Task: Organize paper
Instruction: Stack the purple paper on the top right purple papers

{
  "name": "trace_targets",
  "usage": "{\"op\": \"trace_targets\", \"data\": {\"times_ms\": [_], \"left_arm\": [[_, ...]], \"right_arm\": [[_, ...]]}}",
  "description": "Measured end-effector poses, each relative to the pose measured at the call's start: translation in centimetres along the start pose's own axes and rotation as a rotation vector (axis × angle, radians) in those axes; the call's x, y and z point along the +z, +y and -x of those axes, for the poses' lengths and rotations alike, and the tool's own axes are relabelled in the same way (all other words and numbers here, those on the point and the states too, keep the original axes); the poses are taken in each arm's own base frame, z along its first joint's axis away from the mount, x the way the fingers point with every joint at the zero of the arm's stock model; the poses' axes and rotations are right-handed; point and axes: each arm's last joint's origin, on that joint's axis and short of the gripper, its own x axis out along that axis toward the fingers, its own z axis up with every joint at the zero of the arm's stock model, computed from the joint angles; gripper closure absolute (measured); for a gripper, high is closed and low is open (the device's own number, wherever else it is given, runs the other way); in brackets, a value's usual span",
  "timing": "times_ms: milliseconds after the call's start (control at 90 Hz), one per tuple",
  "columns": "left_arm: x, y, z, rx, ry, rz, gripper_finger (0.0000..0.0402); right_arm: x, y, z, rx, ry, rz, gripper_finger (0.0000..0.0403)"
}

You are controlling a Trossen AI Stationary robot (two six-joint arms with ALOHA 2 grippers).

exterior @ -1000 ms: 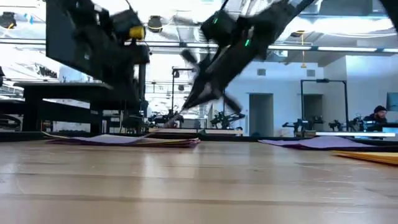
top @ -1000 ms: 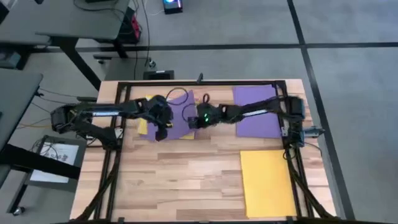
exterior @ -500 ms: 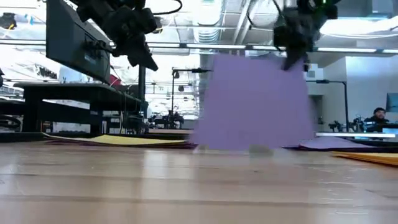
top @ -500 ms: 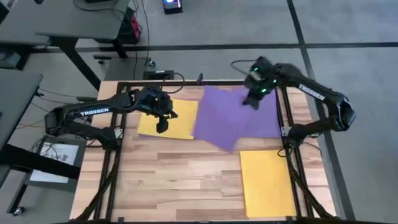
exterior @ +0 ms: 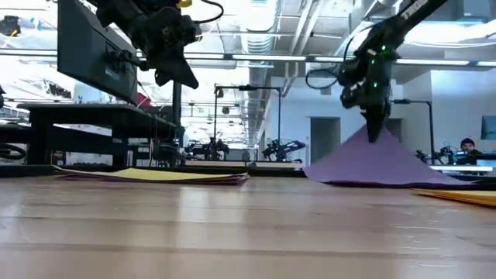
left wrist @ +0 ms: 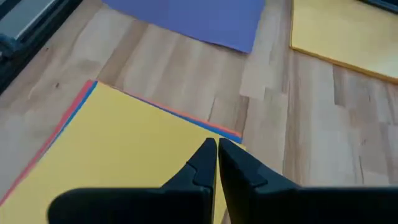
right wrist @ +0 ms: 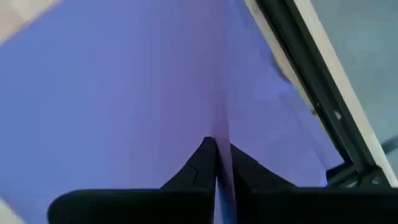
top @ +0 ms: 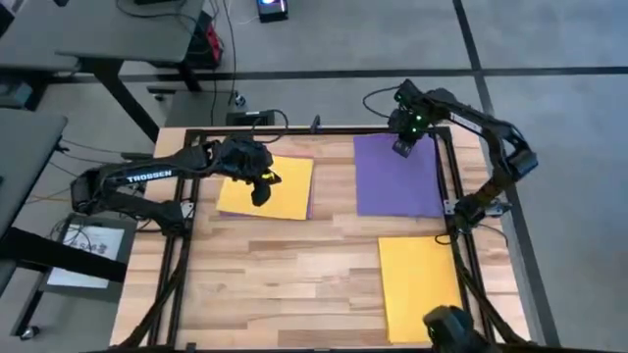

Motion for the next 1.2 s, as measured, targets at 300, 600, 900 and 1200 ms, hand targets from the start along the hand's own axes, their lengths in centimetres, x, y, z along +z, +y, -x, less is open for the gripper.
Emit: {"op": "trace_targets", "data": {"times_ms": [300, 600, 900, 1200], "left_arm": [[0.0, 0.0, 0.0, 0.008, 0.001, 0.009, 0.0400], [0.0, 0.1, 0.0, 0.033, 0.000, 0.000, 0.0400], [0.0, 0.1, 0.0, 0.033, 0.002, -0.002, 0.0400], [-0.1, 0.1, 0.0, 0.033, 0.006, -0.016, 0.0400]], "right_arm": [[0.4, -0.3, -1.1, -0.167, 0.111, 0.125, 0.0403], [0.8, 0.3, -1.1, -0.194, 0.116, 0.253, 0.0403], [0.6, -0.1, -1.0, -0.204, 0.106, 0.102, 0.0403], [-0.2, 0.0, -1.6, -0.202, 0.160, -0.043, 0.0403]]}}
